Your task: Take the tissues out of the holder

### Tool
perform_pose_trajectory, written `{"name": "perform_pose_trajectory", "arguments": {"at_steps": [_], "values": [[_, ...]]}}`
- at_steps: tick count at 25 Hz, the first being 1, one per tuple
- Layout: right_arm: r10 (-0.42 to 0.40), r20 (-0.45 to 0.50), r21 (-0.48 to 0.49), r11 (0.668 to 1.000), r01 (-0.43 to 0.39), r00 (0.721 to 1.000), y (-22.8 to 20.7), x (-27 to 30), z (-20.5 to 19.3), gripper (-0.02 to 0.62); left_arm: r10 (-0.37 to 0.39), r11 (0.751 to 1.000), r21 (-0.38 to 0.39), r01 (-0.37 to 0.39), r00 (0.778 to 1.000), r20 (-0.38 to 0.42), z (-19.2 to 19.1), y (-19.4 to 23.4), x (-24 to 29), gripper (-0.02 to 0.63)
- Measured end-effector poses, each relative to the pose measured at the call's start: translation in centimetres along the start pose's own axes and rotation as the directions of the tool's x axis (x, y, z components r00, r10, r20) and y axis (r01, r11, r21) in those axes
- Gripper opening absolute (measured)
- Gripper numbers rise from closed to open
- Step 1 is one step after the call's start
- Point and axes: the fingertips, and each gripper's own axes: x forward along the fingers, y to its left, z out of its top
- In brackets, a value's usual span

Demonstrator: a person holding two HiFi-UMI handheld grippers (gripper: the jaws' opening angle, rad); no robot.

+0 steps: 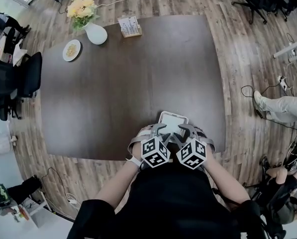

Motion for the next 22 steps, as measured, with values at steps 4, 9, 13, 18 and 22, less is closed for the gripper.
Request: {"name": "perform_pose_trajectory", "arguments": {"at_steps": [4,9,13,18,22], "values": [[0.023,-0.037,0.000,1.000,-0.023,0.999,0.5,1.1,-1.2,0.138,-0.005,1.000,0.004,0.005,1.000,-0.018,-0.5,-0.2,1.0,0.141],[0.038,-0.046,-0.006,0.999,-0.039,0.998,0.4,1.2,-1.2,0.137,-0.007,1.000,-0.002,0.007,1.000,-0.018,-0.3,0.0,1.0,0.141],[0.047,-0.064,-0.025,0.998,-0.049,0.997,0.4,1.2,-1.2,0.108,-0.009,1.000,0.003,0.010,1.000,-0.019,-0.2,0.1,1.1,0.138],[0.035,-0.067,-0.046,0.998,-0.038,0.997,1.0,1.2,-1.3,0.039,-0.005,1.000,0.023,0.006,1.000,-0.007,-0.2,-0.3,0.9,0.075],[0.031,-0.055,-0.047,0.998,-0.033,0.998,1.0,0.8,-1.4,0.012,-0.008,1.000,0.017,0.007,1.000,0.021,0.0,-0.7,0.6,0.012]]}}
